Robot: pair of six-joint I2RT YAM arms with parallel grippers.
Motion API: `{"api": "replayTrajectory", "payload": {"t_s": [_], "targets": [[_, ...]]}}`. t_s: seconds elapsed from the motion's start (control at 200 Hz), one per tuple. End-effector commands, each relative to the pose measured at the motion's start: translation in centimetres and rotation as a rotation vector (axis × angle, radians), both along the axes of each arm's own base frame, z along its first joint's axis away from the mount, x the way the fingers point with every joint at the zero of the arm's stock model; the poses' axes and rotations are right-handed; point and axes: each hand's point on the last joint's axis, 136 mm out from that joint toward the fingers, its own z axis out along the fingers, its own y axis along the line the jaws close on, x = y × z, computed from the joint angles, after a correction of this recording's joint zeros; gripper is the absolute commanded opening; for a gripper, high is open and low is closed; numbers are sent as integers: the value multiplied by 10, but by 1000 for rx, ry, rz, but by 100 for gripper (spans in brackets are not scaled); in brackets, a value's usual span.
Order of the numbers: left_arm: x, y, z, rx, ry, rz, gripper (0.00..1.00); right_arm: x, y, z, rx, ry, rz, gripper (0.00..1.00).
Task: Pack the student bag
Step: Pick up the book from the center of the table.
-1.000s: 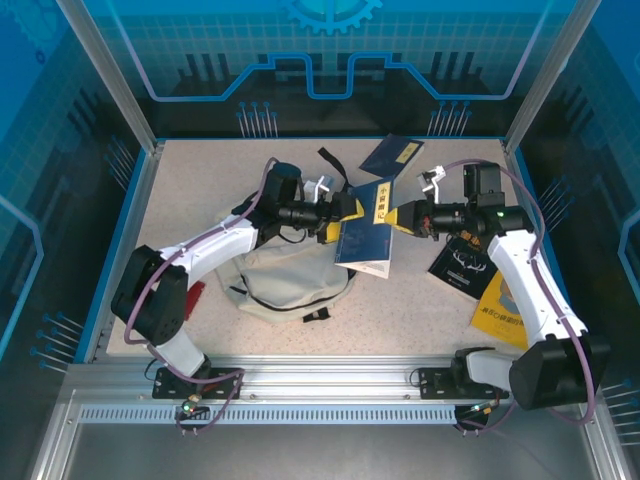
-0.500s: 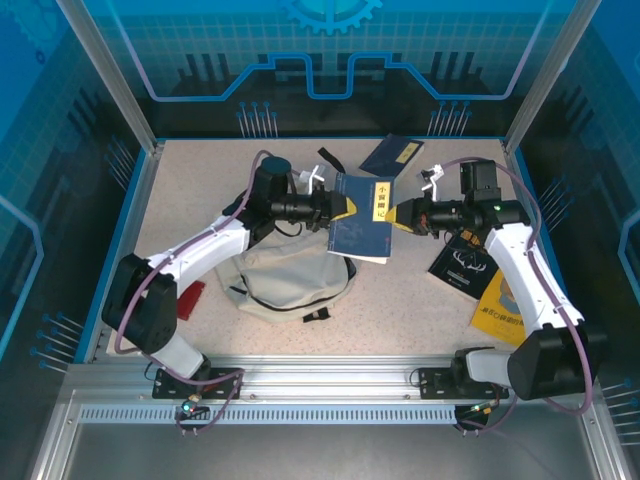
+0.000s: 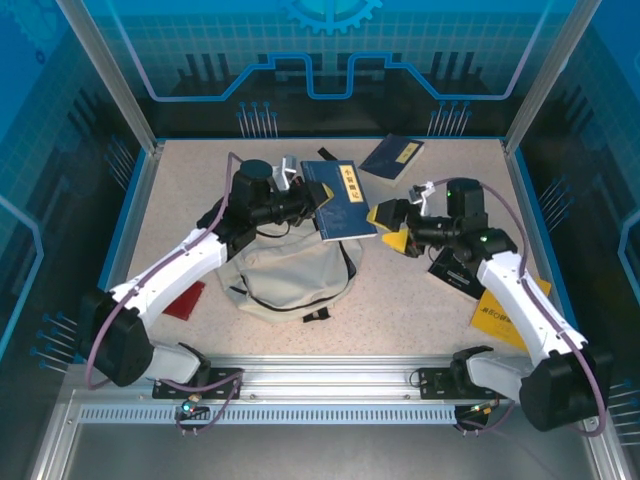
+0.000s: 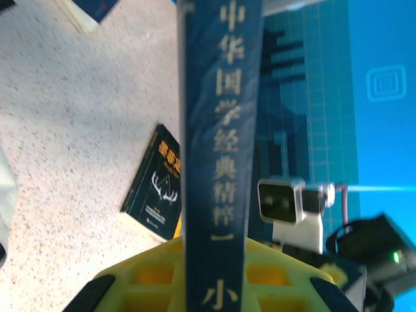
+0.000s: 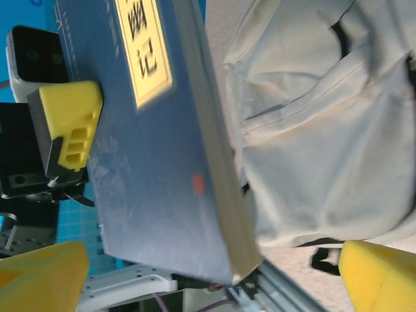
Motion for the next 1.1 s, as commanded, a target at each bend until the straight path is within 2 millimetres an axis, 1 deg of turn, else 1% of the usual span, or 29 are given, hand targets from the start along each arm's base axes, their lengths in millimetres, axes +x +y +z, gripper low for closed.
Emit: {"api": "replayTrajectory", "payload": {"t_s": [0.0,0.095,0.25,0.43,0.44,0.46,0.51,0.61,0.69,0.76,0.805,0.92,0.945,1.01,1.066,1.076,1.096], "targets": [[12,22,26,-50,-65,153,14,3,21,28,127,-23,-85,100],[12,27,34,-88,-72,187,14,3,37,32,182,-2,-134,100],[11,34,40,-125,-61,232,14,7,62,39,244,44,-209,100],[11,35,41,-202,-33,251,14,21,74,47,298,52,-291,99],[11,35,42,-207,-34,251,14,23,75,53,315,35,-289,98],[11,35,41,-213,-27,254,13,24,76,56,325,25,-292,97],[10,35,41,-232,-17,254,13,27,79,60,328,20,-302,92],[10,39,38,-245,-8,278,12,30,83,60,333,23,-325,82],[9,41,39,-257,-11,282,12,34,84,55,332,44,-342,76],[7,41,42,-266,-19,281,12,37,85,50,340,66,-349,69],[6,42,42,-267,-21,281,12,40,88,49,347,72,-345,61],[3,44,39,-268,-19,284,13,42,96,37,326,92,-322,42],[3,45,37,-264,-15,287,14,42,96,34,320,98,-318,37],[1,44,35,-251,-17,277,17,41,96,28,292,104,-321,31],[-2,44,29,-229,-5,268,21,40,91,22,256,105,-337,24],[-2,44,28,-225,-2,268,22,39,90,16,236,117,-343,23],[-3,45,26,-215,2,267,25,38,88,12,215,122,-351,23]]}}
